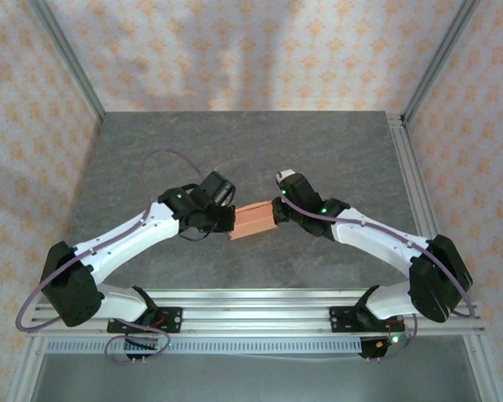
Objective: Fold the paper box
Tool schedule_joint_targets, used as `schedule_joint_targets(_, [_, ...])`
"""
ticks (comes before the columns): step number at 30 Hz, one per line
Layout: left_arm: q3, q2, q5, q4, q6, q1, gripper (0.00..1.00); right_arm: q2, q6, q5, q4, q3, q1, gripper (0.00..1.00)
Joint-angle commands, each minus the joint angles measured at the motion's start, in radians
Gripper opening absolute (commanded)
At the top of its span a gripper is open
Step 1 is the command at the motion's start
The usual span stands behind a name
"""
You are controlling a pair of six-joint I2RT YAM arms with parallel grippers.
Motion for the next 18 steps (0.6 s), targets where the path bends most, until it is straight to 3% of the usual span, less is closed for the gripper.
schedule_joint_targets(1, [0.021,0.014,0.014,0.011,-0.020,0.007,0.08,0.015,0.004,0.011,0.003,0.030,0.007,0.00])
schedule_joint_targets(5, [0.039,0.023,0.014,-0.007,-0.013,0.016,0.06,0.015,0.008,0.007,-0.001,0.034,0.007,0.00])
schedule_joint_targets(11, [0.075,-0.023,-0.062,-0.064,0.022,0.019,0.26,0.017,0.005,0.006,-0.008,0.041,0.007,0.00])
schedule_joint_targets(18, [0.064,0.004,-0.096,-0.085,0.002,0.038,0.33,0.023,0.005,0.004,-0.009,0.050,0.007,0.00])
